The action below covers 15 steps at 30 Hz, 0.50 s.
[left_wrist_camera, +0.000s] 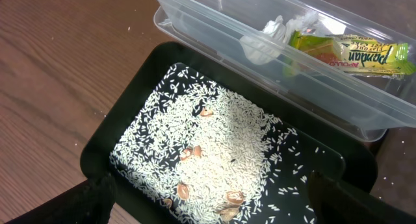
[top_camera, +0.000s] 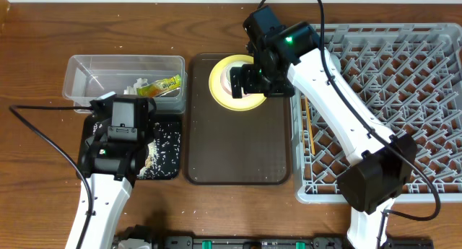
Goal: Sort waste into correct bins and load items into the dishwasher rack
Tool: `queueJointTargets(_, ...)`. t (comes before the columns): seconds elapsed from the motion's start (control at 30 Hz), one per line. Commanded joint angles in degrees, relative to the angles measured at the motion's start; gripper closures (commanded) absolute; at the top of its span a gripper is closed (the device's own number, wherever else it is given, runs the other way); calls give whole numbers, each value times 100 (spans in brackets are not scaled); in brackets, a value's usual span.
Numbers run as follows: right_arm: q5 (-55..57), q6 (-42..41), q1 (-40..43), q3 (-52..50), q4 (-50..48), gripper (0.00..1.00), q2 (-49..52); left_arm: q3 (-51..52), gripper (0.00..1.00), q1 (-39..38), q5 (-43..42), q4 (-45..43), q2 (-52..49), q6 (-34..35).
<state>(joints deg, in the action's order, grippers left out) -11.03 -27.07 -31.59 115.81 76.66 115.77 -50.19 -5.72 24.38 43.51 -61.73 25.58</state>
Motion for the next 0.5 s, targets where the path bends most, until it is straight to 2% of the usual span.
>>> queueJointTargets(0.0, -15, -105, -74, 15, -9, 1, -68, -92, 4, 28, 96, 13, 0, -28)
queueJointTargets(0.47, -15, -107, -74, 15, -9, 1, -68, -92, 4, 28, 94, 13, 0, -26)
